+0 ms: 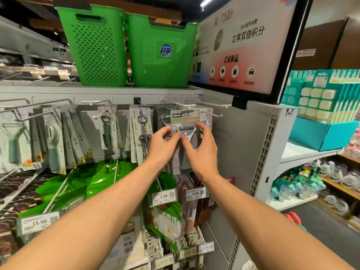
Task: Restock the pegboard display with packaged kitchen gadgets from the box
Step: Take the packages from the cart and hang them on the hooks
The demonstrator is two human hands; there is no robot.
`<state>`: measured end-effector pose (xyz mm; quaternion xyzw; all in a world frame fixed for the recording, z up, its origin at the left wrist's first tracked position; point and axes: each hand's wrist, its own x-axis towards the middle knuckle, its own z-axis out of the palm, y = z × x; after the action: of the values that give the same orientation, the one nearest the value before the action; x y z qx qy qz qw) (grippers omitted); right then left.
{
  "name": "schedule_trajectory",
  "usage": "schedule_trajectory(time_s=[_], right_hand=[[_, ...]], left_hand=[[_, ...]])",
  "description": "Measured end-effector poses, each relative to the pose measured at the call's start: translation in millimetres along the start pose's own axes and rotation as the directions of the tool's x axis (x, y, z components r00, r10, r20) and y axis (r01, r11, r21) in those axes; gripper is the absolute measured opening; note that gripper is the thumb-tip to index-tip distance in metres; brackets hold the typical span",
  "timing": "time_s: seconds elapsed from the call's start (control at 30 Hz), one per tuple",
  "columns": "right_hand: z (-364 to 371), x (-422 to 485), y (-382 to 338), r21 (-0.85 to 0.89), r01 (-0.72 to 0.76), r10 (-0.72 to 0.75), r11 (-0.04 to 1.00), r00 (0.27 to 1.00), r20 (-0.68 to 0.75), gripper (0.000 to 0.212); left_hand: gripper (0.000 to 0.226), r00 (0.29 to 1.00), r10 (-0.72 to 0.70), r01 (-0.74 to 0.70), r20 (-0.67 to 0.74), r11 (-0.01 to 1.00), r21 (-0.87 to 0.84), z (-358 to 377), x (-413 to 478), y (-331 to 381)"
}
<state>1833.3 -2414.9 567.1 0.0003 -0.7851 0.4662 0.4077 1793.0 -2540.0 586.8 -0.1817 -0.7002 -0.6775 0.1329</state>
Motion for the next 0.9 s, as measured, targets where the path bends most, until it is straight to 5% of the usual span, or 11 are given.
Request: schedule_trajectory(time_s=[0.3,0.6,0.77,0.9], right_hand=[[17,13,15,-0.056,0.000,0.002,0.998,0.999,0.044,0.066],[61,48,22,-0.126,-0.117,0.121,0.985,0.992,0.027,0.066],[85,78,28,-0.110,-0.213,0.224,0.971,0.970,0.097,0.069],[101,94,31,-0.042,-0.314,0.317,0.949,0.939,0.137,0.056]], left_hand=[[0.031,0.995,-0.053,0.049,-0.086,0.998,-0.048,2,18,-17],[0.027,0.994,0.034,-0.003,-0.107,0.960,0.279,-4,45,-31],[0.050,0.984,-0.160,0.175,-0.081,0.955,0.238,-2,73,-28],[0.046,0.953,-0.304,0.301,-0.004,0.942,0.149,4,93,-26]])
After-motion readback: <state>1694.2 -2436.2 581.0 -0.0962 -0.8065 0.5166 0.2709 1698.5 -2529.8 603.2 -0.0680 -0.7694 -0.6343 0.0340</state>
